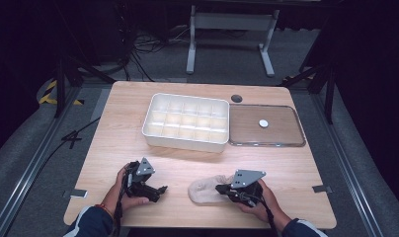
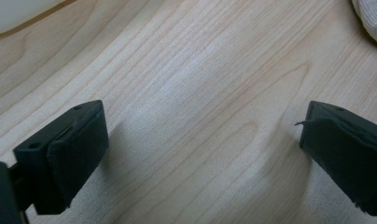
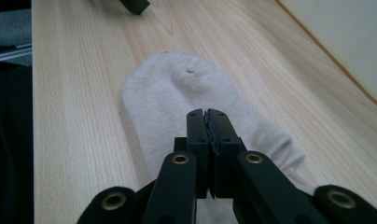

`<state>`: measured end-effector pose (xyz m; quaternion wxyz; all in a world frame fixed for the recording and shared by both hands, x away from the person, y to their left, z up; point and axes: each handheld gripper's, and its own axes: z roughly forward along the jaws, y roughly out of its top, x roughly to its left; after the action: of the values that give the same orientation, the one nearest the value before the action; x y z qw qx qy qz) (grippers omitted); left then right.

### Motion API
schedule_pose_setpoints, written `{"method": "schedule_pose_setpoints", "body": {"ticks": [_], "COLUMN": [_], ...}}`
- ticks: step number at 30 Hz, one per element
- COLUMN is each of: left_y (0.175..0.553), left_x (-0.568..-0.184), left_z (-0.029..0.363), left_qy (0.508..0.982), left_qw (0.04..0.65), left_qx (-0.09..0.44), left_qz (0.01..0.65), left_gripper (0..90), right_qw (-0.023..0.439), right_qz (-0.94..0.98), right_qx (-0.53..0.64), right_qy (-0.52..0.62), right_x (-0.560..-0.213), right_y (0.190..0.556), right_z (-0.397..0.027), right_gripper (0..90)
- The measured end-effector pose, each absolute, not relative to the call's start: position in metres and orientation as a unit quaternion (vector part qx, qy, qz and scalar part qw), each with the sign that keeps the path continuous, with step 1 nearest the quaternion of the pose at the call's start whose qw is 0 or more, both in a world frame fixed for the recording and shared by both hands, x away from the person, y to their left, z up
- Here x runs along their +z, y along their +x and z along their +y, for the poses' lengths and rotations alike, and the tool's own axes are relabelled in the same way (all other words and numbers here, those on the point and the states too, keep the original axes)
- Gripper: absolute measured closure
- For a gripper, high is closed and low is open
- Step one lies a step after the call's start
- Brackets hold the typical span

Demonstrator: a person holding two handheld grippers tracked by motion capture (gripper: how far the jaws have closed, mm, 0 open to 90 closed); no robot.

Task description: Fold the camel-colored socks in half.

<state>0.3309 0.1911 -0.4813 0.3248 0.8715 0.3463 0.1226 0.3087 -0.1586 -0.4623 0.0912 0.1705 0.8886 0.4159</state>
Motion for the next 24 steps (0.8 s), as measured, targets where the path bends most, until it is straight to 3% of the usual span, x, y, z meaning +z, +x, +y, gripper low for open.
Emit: {"method": "schedule_pose_setpoints", "body": {"ticks": [8,18,24], "left_y": [0.331,0.326,0.328], "left_x": [-0.476,-0.466,-0.467], "left_z": [0.190,0.152,0.123], "left_qy": [0.868,0.855,0.864], "left_qw": [0.349,0.397,0.389], "left_qx": [0.094,0.057,0.064], "left_qz": [0.340,0.328,0.313], "left_gripper": [25.0,29.4,31.7], "right_qw": [0.084,0.086,0.094], "right_qz": [0.898,0.896,0.895], "right_qx": [0.397,0.398,0.398], "right_qy": [0.173,0.178,0.177], "right_x": [-0.471,-0.478,-0.479], "right_y": [0.311,0.311,0.312], "right_z": [-0.146,-0.140,-0.130], "right_gripper": [88.9,89.5,89.6]}}
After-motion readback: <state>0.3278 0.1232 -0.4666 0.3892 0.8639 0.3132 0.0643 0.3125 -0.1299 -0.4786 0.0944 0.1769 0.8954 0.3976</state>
